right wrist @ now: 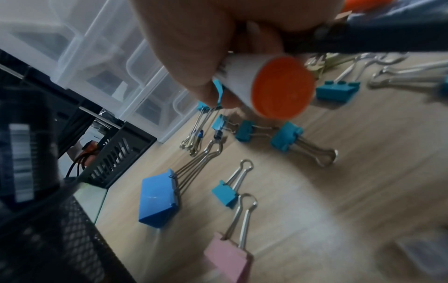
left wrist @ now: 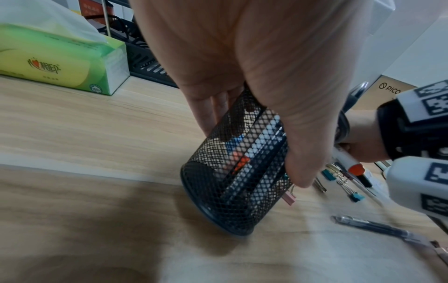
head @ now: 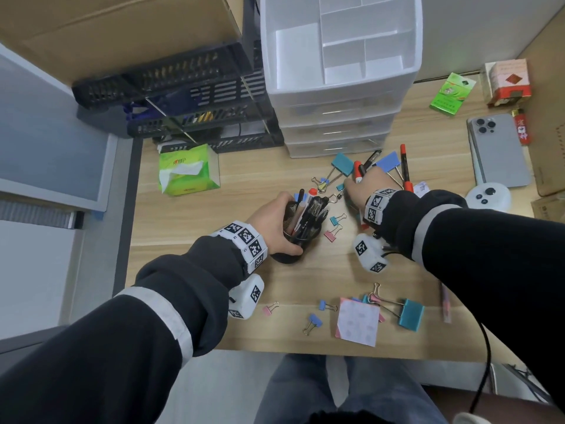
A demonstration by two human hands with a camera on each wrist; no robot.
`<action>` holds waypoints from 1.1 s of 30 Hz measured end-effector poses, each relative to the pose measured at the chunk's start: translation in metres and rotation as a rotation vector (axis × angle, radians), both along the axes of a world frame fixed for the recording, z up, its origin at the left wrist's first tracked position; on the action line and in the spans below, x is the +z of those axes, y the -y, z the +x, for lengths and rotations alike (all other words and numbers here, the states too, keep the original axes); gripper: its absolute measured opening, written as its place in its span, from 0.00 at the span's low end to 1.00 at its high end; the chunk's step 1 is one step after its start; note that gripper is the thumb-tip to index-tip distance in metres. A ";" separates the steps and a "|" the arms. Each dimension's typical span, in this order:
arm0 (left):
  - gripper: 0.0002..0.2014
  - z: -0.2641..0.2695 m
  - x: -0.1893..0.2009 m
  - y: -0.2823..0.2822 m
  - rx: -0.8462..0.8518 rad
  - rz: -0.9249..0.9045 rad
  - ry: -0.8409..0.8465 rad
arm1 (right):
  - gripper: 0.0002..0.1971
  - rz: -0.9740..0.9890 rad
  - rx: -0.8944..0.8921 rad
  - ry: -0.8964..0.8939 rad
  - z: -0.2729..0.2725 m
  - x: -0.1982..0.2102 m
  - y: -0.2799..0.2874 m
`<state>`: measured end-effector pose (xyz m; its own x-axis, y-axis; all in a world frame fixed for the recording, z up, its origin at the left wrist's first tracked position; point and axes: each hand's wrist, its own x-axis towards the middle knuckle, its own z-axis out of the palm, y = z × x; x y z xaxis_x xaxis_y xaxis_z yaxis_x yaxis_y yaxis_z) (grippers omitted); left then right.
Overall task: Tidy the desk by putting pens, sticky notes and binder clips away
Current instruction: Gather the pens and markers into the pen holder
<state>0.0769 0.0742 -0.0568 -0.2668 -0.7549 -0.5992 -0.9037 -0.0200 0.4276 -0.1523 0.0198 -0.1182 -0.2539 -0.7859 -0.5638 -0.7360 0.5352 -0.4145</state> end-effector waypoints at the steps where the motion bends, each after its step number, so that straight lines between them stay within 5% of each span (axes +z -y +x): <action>1: 0.50 0.001 -0.001 -0.001 0.006 -0.001 -0.003 | 0.23 0.006 0.018 -0.028 0.002 -0.002 0.001; 7: 0.49 0.002 -0.004 -0.002 0.024 -0.003 -0.007 | 0.20 0.035 0.004 -0.096 0.007 -0.004 0.002; 15: 0.51 -0.002 -0.003 -0.002 0.021 0.000 0.004 | 0.18 0.055 -0.120 0.025 0.005 0.003 0.000; 28: 0.51 -0.013 -0.002 -0.005 0.007 -0.036 0.039 | 0.11 -0.226 0.015 0.299 -0.018 0.044 -0.040; 33: 0.55 -0.013 0.000 -0.005 0.031 -0.104 0.029 | 0.12 -0.177 0.123 0.389 -0.025 0.082 -0.046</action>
